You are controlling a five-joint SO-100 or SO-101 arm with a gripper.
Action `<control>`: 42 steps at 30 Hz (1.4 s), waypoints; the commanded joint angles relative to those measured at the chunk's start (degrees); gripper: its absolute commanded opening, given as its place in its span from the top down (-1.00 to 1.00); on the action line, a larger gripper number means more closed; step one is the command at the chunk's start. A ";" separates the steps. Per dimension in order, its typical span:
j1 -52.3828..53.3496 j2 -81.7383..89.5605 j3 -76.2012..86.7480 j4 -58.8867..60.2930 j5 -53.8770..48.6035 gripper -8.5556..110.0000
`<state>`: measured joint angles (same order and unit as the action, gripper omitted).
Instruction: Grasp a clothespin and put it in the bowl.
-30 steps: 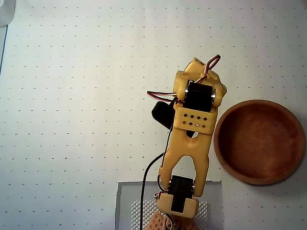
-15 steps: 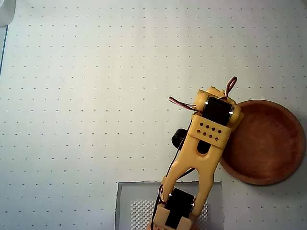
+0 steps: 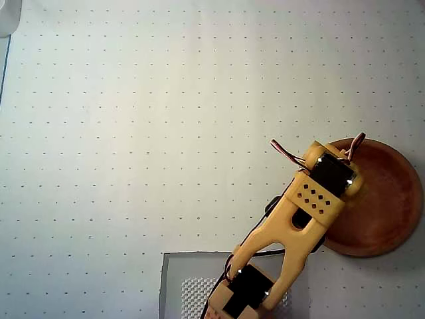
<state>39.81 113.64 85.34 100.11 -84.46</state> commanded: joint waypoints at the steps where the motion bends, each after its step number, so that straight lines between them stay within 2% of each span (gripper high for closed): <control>1: 2.90 1.67 -0.53 -0.97 -2.90 0.91; 15: 7.21 -12.39 -0.53 -1.58 -5.27 0.91; 24: 6.24 -24.08 -0.09 -14.94 -5.10 0.91; 34: 3.78 -28.21 -1.41 -22.94 -2.29 0.91; 42: 2.81 -35.24 -3.69 -24.79 -0.70 0.91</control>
<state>43.15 78.49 86.04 75.85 -85.61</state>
